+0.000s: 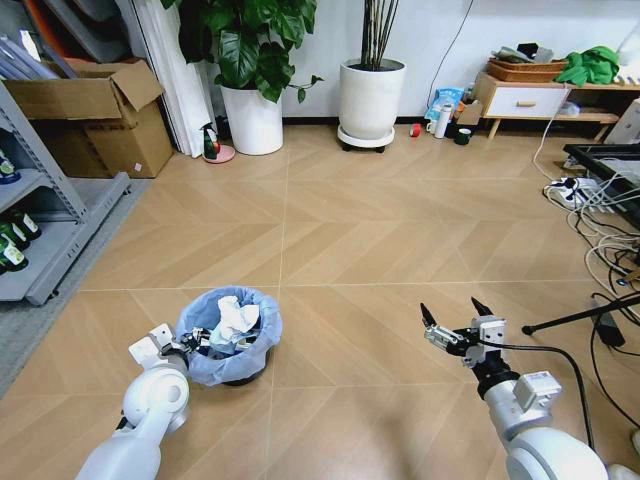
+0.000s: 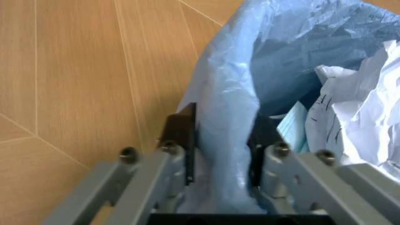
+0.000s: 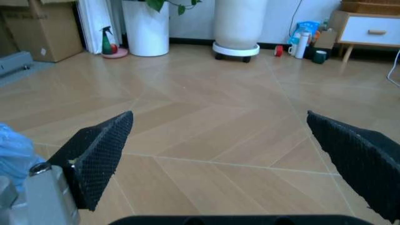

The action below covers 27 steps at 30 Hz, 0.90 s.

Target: Pick up the trash bin and place the garbage on the floor into it.

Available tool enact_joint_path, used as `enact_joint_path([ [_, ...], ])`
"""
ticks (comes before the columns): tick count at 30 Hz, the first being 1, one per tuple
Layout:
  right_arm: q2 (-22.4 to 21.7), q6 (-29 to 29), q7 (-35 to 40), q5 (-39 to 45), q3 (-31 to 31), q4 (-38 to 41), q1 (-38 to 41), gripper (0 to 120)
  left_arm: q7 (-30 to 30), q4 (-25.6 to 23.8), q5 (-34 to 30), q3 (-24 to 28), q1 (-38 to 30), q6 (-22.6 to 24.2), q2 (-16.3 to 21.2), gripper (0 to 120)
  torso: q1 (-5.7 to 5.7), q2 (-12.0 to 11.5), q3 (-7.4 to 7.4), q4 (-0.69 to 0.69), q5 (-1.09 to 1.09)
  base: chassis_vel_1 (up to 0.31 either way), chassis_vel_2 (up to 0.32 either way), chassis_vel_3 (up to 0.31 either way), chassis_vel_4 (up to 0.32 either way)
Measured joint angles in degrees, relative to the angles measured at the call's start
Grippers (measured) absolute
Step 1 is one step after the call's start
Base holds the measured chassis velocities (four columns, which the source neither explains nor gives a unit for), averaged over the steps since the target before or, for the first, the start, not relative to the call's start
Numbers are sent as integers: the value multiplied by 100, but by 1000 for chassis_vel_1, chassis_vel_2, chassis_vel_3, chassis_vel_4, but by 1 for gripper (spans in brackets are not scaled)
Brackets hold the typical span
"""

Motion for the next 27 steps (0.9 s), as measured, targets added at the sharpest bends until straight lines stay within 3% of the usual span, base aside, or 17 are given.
enact_joint_path([
  [1, 0, 0, 0, 0, 0, 0, 0, 100, 0, 0, 0, 0, 0, 0, 0, 21, 0, 0, 0, 0, 0, 0, 0, 0, 0],
  [7, 47, 43, -23, -30, -10, -49, 2, 100, -54, -125, -6, 29, -3, -59, 25, 53, 0, 0, 0, 0, 0, 0, 0, 0, 0],
  [14, 43, 20, -23, 41, 27, -24, 66, 100, -39, -480, 122, 34, 86, -243, 59, 78, 0, 0, 0, 0, 0, 0, 0, 0, 0],
  [17, 46, -48, -20, 105, 87, 15, 86, 100, 185, -661, 485, 32, 185, -387, 73, 87, 0, 0, 0, 1, 0, 0, 0, 0, 0],
  [20, 105, -155, -19, 183, 199, 75, 84, 100, 1035, -924, 1732, -80, 479, -683, 80, 100, 0, 0, 0, 0, 0, 0, 0, 0, 0],
  [21, 105, -155, -19, 183, 199, 75, 84, 100, 1035, -924, 1732, -80, 479, -683, 80, 100, 0, 0, 0, 0, 0, 0, 0, 0, 0],
  [24, 169, -196, -19, 198, 288, 120, 75, 100, 1684, -1236, 2701, -312, 903, -905, 20, 109, 0, 0, 0, 0, 2, 0, 0, 0, 0],
  [27, 216, -228, -19, 201, 366, 175, 68, 100, 2064, -1539, 3137, -534, 1296, -1003, -110, 112, 0, 0, 0, -1, -2, 0, 0, 0, 0],
])
